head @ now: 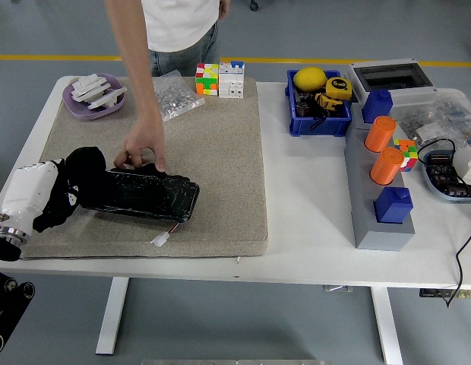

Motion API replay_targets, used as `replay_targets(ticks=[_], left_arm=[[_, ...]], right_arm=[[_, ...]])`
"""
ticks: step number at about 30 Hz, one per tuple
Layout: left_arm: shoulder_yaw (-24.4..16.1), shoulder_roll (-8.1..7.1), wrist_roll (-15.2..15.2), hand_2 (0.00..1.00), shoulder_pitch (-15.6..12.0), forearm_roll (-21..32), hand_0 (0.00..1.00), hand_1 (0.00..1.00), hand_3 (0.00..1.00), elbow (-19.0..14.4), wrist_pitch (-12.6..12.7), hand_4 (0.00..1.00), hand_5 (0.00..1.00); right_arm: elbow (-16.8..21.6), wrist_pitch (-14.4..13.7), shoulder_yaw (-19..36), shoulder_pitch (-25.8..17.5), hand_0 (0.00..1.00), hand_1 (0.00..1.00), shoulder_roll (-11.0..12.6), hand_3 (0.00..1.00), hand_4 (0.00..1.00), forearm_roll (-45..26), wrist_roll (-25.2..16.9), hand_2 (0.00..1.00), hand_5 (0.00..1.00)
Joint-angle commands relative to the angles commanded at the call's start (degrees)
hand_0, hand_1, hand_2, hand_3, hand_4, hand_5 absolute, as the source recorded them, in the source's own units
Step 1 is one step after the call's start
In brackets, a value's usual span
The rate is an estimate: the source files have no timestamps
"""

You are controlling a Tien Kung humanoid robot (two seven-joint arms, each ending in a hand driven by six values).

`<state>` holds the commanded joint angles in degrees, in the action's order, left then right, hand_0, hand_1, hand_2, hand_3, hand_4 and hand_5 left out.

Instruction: Pick the rag up,wipe the panel,place it on the desk

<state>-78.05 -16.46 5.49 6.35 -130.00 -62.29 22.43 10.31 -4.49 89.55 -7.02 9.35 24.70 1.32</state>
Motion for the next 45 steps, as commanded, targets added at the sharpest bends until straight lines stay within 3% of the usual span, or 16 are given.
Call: replay_targets(ticks=[9,33,45], left_arm=[[1.1,0.15,-0.1,0.545,-0.4,0.0,0.255,0.313,0.520,-2.7,0.4,0.421,0.002],[19.4,0.43,-2.4,0.545,-0.9,0.0,0.255,0.312,0.518,-15.8,-0.8,0.428,0.002],[22.7,0.34,-3.2,0.544,-0.8,0.0,0.256,0.312,0.519,-18.7,-1.2,0.442,0.002]], right_arm=[[0.0,0.1,0.5,0.0,0.755,0.621,0.0,0.612,0.998,0.5,-0.1,0.678,0.508],[0.0,0.4,2.3,0.1,0.754,0.621,0.1,0.614,0.998,1.9,-0.2,0.678,0.509],[0.0,0.5,2.5,0.0,0.754,0.622,0.2,0.614,0.998,2.0,-0.2,0.678,0.510]])
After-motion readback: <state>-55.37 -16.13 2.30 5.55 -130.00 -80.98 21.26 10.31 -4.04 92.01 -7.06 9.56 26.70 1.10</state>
